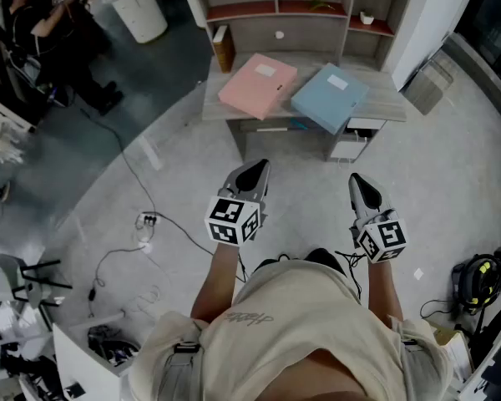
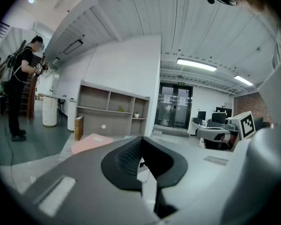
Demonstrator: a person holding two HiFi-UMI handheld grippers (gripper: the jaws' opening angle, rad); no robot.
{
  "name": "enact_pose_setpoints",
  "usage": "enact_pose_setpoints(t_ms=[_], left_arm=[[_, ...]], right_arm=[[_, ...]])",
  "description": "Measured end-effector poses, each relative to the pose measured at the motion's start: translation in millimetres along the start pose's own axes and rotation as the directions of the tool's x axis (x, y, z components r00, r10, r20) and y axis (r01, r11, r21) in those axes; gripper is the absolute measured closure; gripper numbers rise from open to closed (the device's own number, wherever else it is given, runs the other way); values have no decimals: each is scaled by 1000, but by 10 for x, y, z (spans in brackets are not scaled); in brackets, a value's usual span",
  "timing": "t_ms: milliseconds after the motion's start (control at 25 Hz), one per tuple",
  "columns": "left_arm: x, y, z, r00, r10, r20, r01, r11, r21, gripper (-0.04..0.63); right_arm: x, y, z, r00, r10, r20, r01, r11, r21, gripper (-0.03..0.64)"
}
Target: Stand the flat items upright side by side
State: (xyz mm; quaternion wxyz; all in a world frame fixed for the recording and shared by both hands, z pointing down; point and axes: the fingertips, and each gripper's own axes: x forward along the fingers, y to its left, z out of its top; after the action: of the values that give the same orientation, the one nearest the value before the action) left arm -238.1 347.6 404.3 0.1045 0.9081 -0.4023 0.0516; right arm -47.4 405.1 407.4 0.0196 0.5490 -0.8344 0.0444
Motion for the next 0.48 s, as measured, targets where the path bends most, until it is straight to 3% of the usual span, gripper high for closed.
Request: enact_pose_setpoints(t_ms=[240,480], left_arm=[[69,95,-87,1000,17,-3,-17,1000,-3,584],[115,156,-75,1000,-3,-13,4,999,33,583]], right_arm=[[106,-67,186,997,7,83,-2,999,-50,615],[224,-100,160,998,-18,68,21,998,-56,615]])
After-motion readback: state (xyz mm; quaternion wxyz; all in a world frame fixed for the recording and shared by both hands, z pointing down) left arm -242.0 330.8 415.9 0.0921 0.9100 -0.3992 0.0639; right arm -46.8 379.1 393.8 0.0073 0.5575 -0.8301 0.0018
